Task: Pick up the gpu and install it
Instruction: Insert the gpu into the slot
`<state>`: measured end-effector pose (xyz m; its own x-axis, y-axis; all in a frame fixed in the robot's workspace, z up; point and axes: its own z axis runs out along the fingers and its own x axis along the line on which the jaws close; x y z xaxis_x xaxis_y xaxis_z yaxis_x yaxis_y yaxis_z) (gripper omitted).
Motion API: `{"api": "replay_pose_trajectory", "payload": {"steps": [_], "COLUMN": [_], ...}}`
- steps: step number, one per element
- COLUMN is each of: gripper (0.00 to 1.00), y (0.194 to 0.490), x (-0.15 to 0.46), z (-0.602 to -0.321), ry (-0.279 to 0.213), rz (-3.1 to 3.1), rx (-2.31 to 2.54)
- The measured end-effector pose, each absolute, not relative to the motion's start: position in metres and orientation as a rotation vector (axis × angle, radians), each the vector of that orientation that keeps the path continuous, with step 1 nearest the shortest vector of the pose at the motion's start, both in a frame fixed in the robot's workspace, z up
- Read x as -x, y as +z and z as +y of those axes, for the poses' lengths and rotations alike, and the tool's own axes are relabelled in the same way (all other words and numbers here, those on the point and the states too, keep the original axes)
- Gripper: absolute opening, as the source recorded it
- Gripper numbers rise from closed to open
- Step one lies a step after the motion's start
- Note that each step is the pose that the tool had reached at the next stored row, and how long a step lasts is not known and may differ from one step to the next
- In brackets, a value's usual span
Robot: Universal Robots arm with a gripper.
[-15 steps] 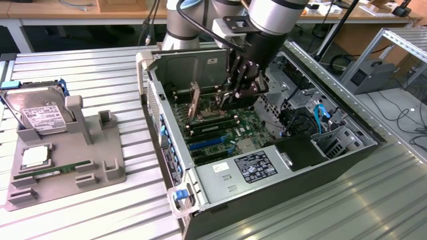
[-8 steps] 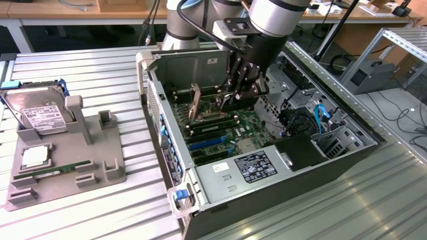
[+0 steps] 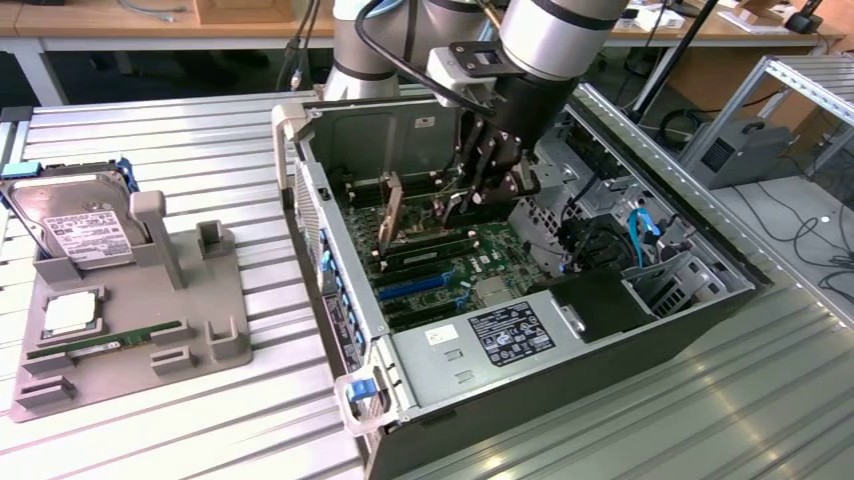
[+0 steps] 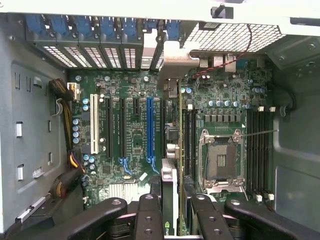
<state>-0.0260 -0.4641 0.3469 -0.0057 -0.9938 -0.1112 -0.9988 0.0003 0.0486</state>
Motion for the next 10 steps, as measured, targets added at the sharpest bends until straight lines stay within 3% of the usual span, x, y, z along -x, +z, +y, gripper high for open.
{"api": "replay_pose_trajectory", "payload": {"steps": [10], "gripper": [0.27], "y": [0.3443], "x": [0.0260], "z": [-0.4682], "ry": [0.175], "rz": [2.190], "rx": [2.183]}}
